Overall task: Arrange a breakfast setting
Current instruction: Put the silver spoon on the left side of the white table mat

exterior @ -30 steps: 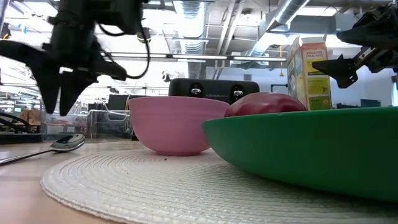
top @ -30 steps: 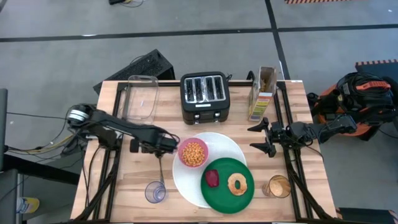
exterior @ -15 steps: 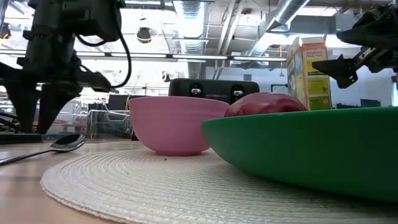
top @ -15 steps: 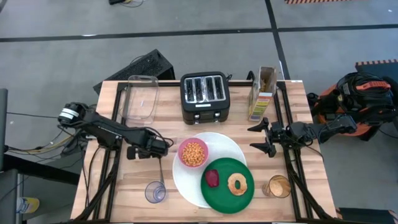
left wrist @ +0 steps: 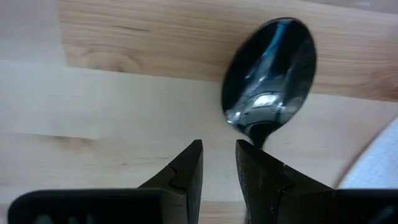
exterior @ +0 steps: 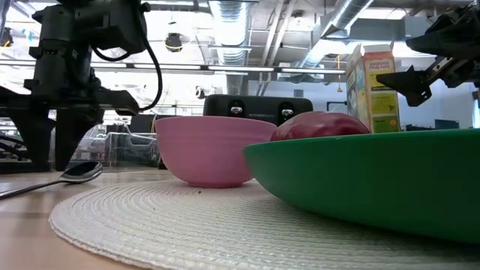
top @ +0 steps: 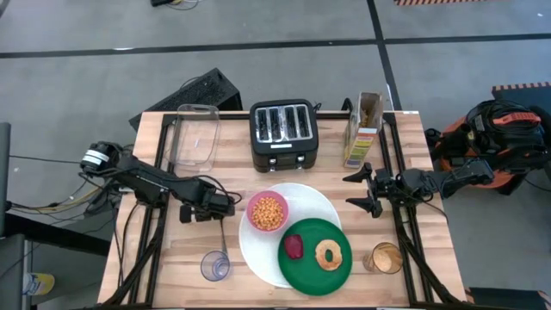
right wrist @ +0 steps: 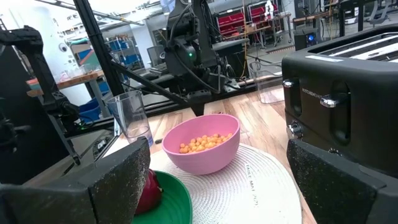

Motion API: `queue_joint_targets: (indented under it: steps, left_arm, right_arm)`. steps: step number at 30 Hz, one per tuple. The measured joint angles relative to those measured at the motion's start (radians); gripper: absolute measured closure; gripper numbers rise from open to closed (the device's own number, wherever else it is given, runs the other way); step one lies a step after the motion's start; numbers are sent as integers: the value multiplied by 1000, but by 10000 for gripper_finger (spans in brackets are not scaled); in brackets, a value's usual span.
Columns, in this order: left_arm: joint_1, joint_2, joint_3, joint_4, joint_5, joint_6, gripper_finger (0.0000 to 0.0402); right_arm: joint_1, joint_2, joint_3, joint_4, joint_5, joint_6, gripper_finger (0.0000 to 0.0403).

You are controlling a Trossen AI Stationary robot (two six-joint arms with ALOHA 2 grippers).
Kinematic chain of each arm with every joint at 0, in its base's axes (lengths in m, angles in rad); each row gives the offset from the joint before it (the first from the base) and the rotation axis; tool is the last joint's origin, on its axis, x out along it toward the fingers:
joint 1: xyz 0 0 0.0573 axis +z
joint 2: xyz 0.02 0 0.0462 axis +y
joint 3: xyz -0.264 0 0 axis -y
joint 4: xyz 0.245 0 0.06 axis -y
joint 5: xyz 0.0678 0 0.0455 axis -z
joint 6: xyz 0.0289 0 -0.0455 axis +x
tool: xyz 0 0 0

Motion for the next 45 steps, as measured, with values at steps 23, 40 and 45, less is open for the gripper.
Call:
queue_joint_targets:
  steps: [23,40,45]
  left_arm:
    - [3,79,1,11,41,-18,319]
    - [38,103,21,106,10,6,319]
    - [38,103,21,138,-5,6,319]
  right_arm:
    - [0,0,0,0,0,0,5]
    - [0,0,0,0,0,0,5]
    - [0,0,0,0,0,0,5]
